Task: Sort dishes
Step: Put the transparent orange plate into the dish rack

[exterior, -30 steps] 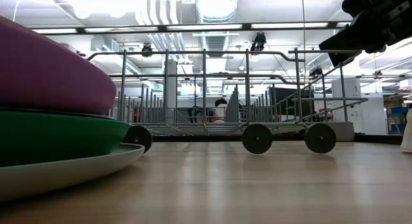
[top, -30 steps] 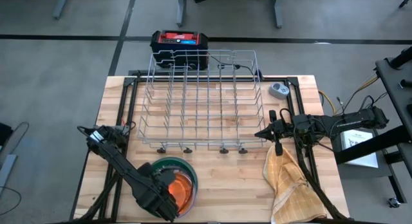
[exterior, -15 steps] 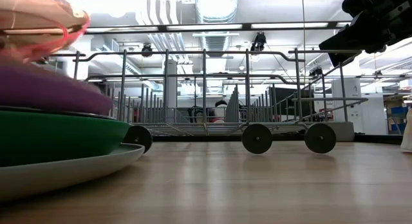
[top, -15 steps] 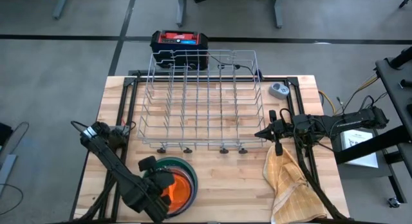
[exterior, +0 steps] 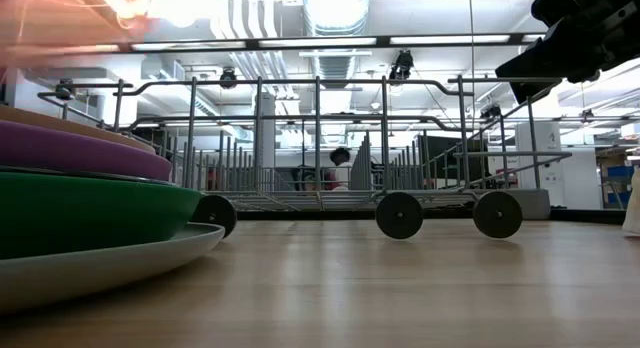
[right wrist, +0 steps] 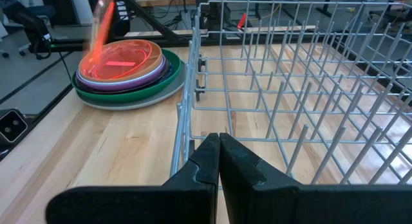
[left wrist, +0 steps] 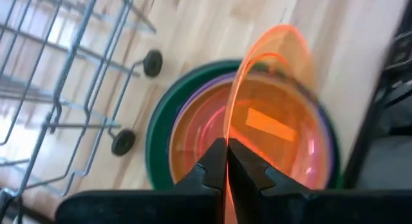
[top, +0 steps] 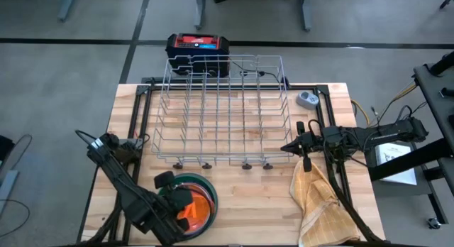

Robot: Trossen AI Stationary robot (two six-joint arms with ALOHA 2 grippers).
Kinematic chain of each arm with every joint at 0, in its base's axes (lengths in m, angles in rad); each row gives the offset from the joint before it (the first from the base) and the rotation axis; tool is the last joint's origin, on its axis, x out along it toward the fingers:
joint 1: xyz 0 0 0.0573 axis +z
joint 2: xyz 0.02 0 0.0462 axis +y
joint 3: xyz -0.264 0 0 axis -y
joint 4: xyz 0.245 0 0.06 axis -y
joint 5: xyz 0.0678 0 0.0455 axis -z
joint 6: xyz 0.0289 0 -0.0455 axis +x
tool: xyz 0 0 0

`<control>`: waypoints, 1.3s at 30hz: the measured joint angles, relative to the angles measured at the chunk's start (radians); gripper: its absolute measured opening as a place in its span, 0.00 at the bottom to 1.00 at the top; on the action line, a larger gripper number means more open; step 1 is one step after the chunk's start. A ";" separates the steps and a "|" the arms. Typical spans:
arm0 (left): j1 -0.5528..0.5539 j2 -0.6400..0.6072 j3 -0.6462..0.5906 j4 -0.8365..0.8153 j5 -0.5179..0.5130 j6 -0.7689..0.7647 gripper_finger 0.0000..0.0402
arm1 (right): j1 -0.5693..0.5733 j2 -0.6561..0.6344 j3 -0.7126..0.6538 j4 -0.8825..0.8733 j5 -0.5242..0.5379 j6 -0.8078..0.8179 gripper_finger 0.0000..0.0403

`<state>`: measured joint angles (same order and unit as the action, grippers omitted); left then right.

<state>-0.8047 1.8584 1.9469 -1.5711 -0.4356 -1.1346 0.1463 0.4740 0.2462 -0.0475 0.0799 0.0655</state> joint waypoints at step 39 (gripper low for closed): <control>0.318 -0.191 0.304 0.000 -0.770 0.925 0.00 | 0.000 0.000 0.000 0.000 0.000 -0.033 0.01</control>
<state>-0.4864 1.6670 2.2511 -1.5712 -1.2059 -0.2094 0.1463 0.4743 0.2462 -0.0475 0.0799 0.0322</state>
